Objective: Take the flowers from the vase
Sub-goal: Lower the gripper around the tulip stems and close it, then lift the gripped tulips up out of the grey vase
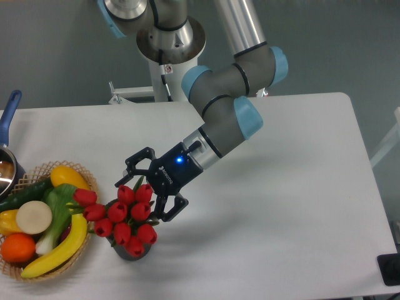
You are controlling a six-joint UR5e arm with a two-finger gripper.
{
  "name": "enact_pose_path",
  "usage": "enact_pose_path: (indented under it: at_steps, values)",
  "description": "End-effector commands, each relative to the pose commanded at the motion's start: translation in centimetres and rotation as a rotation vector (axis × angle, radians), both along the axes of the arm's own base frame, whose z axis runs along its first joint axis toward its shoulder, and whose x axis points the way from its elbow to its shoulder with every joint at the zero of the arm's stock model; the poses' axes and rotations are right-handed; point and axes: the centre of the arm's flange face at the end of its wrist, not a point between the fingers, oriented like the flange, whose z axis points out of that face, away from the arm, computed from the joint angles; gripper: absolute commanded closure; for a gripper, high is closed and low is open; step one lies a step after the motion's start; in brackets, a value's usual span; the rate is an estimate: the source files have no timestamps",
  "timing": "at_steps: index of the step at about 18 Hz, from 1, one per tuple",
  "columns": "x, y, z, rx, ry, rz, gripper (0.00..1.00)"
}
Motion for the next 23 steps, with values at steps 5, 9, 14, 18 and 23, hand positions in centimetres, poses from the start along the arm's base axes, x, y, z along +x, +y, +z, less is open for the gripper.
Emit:
enact_pose_path:
  at_steps: [5,9,14,18,23]
  values:
    - [-0.3,-0.1,0.3,-0.013,-0.016,0.015,0.87]
    - [-0.7,-0.2,0.4,-0.02,-0.027,0.026,0.94]
    - [-0.9,-0.3,1.0,-0.022,-0.035,0.038,0.94]
    - [-1.4,-0.1,2.3,-0.041,-0.068,0.066,0.94]
    - [-2.6,0.3,5.5,-0.04,-0.141,0.112,0.94]
